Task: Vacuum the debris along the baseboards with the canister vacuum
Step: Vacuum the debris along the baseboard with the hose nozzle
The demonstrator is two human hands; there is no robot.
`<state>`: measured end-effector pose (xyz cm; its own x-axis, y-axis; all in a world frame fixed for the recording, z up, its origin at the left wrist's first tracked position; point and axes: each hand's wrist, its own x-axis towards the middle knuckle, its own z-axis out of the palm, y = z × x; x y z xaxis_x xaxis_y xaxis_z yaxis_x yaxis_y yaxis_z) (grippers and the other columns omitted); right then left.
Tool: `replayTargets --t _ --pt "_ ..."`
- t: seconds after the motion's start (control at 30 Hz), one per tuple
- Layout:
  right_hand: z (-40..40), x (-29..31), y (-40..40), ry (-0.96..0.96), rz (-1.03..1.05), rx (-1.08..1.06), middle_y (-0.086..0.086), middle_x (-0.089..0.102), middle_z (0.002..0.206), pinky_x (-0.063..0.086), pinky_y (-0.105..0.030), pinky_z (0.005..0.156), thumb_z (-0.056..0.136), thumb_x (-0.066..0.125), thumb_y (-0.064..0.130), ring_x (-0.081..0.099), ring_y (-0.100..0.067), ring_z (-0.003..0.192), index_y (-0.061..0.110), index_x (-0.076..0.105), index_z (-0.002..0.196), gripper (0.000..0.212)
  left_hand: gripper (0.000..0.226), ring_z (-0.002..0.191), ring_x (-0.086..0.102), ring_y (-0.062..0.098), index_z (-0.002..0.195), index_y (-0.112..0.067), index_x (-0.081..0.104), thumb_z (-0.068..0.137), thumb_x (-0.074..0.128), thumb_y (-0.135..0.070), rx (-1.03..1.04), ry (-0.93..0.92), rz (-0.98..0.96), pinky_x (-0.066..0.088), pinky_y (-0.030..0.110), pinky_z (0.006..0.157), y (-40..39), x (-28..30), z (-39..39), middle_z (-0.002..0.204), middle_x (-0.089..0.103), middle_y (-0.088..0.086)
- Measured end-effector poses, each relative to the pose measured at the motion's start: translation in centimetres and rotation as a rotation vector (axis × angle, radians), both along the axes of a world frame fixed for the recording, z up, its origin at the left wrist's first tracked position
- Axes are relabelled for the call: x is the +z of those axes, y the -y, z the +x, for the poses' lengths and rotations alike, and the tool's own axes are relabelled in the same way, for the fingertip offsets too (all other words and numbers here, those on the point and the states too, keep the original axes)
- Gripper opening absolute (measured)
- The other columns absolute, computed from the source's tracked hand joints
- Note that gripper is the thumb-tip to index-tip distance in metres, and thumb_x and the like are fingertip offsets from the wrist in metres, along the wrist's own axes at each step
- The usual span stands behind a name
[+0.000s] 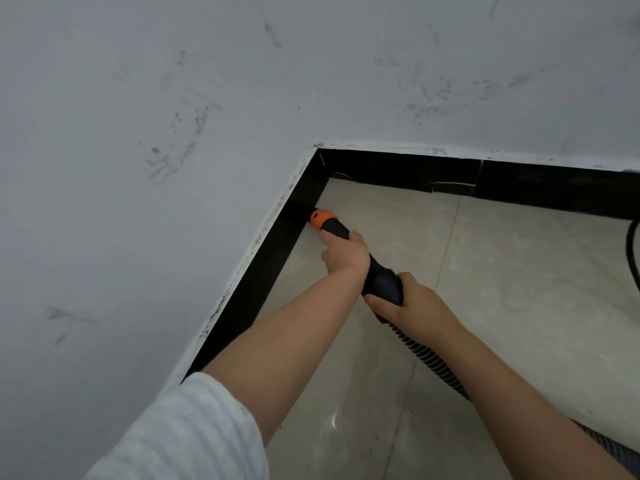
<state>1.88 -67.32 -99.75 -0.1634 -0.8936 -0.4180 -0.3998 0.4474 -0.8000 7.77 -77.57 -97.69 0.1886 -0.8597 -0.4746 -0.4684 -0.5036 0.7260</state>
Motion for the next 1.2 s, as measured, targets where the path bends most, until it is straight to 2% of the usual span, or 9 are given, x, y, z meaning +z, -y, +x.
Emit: replayTargets --t 0.17,0.27,0.4,0.67,0.77,0.97,1.1,1.2 --pt "-0.6 1.1 -1.8 -0.045 0.035 0.138 -0.003 0.059 0.101 0.050 -0.032 0.074 0.084 0.058 0.052 0.059 -0.018 0.087 0.015 0.044 0.110 0.048 0.058 0.119 0.049 0.034 0.148 -0.014 0.013 0.098 0.042 -0.024 0.111 -0.056 0.017 0.042 0.039 0.096 -2.2 -0.1 1.1 0.137 0.041 0.020" --pt "-1.6 2.0 -3.7 -0.052 0.050 0.194 -0.002 0.058 0.097 0.049 -0.030 0.073 0.082 0.059 0.053 0.058 -0.016 0.084 0.016 0.045 0.107 0.046 0.061 0.120 0.048 0.035 0.148 -0.014 0.010 0.098 0.043 -0.025 0.129 -0.090 0.048 0.041 0.040 0.097 -4.3 -0.2 1.4 0.137 0.041 0.019" --pt "-2.8 2.8 -6.1 -0.088 0.042 0.206 0.001 0.058 0.091 0.049 -0.029 0.071 0.081 0.060 0.052 0.059 -0.015 0.081 0.016 0.047 0.105 0.045 0.057 0.118 0.049 0.034 0.146 -0.014 0.016 0.098 0.044 -0.026 0.168 -0.154 0.092 0.042 0.042 0.101 -6.8 0.1 0.7 0.134 0.044 0.018" --pt "-2.8 3.0 -8.4 -0.078 0.049 0.282 -0.001 0.058 0.095 0.047 -0.027 0.071 0.082 0.061 0.050 0.057 -0.015 0.083 0.015 0.048 0.107 0.045 0.053 0.114 0.052 0.034 0.144 -0.013 0.022 0.097 0.044 -0.027 0.258 -0.146 0.121 0.045 0.043 0.099 -9.6 -0.1 1.2 0.130 0.049 0.019" --pt "-2.3 2.5 -8.8 -0.092 0.055 0.267 -0.004 0.060 0.100 0.048 -0.030 0.074 0.082 0.060 0.052 0.059 -0.018 0.087 0.014 0.047 0.109 0.048 0.054 0.118 0.050 0.036 0.145 -0.013 0.020 0.098 0.044 -0.025 0.222 -0.137 0.134 0.043 0.046 0.101 -9.5 -0.1 1.7 0.132 0.047 0.020" --pt "-1.9 1.4 -9.5 -0.196 0.034 0.103 -0.003 0.057 0.101 0.044 -0.028 0.065 0.083 0.057 0.056 0.056 -0.018 0.084 0.015 0.041 0.116 0.055 0.062 0.126 0.043 0.034 0.151 -0.018 0.004 0.100 0.039 -0.025 -0.084 -0.162 0.128 0.041 0.046 0.103 -8.5 0.4 0.4 0.144 0.037 0.015" --pt "-2.1 1.0 -9.3 -0.200 0.047 0.031 -0.005 0.058 0.107 0.043 -0.028 0.066 0.084 0.057 0.055 0.054 -0.017 0.083 0.013 0.041 0.118 0.056 0.062 0.124 0.044 0.033 0.151 -0.018 0.002 0.100 0.037 -0.024 -0.156 -0.184 0.136 0.044 0.043 0.100 -8.1 0.7 -0.8 0.143 0.037 0.015" --pt "-2.2 1.0 -9.2 -0.203 0.052 -0.007 -0.004 0.057 0.104 0.045 -0.029 0.067 0.084 0.057 0.055 0.054 -0.017 0.083 0.014 0.040 0.117 0.056 0.061 0.124 0.045 0.033 0.151 -0.018 0.003 0.100 0.037 -0.024 -0.197 -0.170 0.140 0.046 0.043 0.097 -7.6 0.7 -1.5 0.143 0.038 0.014"
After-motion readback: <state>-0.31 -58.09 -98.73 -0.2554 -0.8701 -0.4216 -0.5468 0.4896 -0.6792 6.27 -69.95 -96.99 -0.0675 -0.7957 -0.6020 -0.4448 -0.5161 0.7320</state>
